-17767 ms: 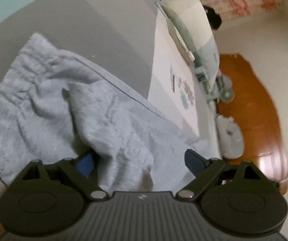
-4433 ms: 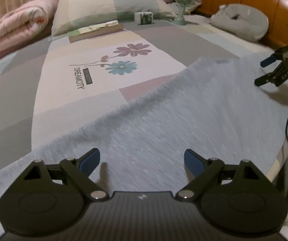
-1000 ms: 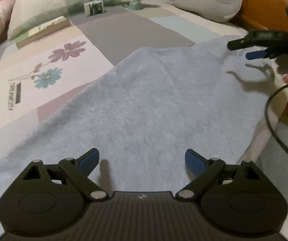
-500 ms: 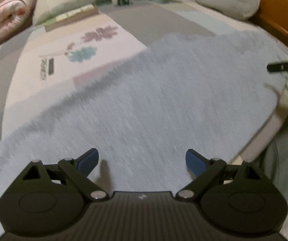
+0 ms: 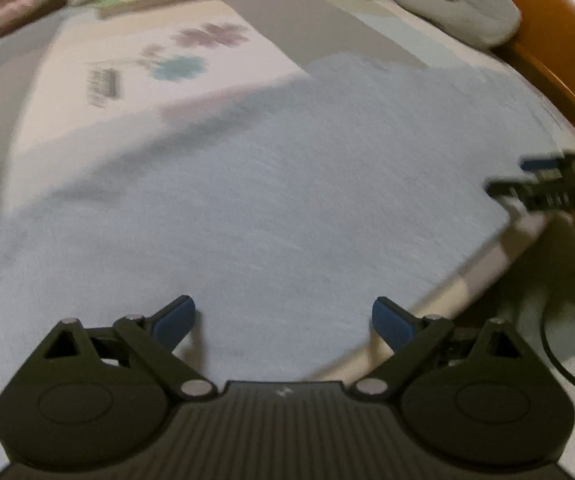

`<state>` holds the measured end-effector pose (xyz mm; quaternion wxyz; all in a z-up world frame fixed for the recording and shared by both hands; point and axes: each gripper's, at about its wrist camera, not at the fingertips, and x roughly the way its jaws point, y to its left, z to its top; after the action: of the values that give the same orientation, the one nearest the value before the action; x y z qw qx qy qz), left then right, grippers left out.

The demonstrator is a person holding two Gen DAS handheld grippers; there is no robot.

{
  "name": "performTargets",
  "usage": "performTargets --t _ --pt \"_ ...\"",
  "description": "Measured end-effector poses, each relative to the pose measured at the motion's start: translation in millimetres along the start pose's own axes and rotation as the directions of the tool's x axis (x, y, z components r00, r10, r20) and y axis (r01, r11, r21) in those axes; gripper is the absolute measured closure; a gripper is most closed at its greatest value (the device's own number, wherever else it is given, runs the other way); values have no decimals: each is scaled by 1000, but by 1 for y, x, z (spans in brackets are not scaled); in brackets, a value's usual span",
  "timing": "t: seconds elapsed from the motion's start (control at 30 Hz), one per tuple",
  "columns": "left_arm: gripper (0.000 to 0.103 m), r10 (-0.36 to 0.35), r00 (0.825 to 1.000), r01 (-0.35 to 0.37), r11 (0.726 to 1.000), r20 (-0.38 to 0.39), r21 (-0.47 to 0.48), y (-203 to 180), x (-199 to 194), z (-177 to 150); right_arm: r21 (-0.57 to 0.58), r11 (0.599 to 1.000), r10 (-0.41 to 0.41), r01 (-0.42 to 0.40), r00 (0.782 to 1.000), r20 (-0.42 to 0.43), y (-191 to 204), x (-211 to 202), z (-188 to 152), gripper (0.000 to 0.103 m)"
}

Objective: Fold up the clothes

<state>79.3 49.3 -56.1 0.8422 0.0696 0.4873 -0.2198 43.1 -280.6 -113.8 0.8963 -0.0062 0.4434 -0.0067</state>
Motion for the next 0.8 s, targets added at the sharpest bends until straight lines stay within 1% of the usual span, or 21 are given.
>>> performTargets --t 0.13,0.17,0.23,0.33,0.43,0.5,0.6,0.73,0.8 --pt "8 93 994 -89 993 49 -76 73 -38 26 3 1000 -14 14 1000 -16 3 2 3 0" --pt "8 102 994 -96 990 47 -106 94 -43 30 5 1000 -17 17 1000 -19 3 3 4 0" --pt "8 59 998 -54 976 15 -212 139 -44 31 10 1000 -24 24 999 -24 5 5 5 0" --pt "8 13 1000 -8 936 11 -351 190 -34 17 17 999 -33 34 999 -30 7 6 6 0" --pt "8 31 1000 -30 893 -6 -450 225 -21 -2 15 999 -41 41 998 -38 8 6 7 0" --pt "8 46 998 -55 863 -31 -502 240 -15 -16 17 999 -42 43 998 -41 9 6 8 0" --pt "9 124 991 -126 844 -38 -522 245 -19 -33 16 999 -38 39 999 -39 8 6 8 0" --pt "9 194 979 -197 852 -56 -484 227 -31 -39 12 999 -33 34 999 -32 7 7 7 0" --pt "9 211 976 -212 860 -56 -463 215 -38 -40 8 1000 -27 28 999 -27 6 7 6 0"
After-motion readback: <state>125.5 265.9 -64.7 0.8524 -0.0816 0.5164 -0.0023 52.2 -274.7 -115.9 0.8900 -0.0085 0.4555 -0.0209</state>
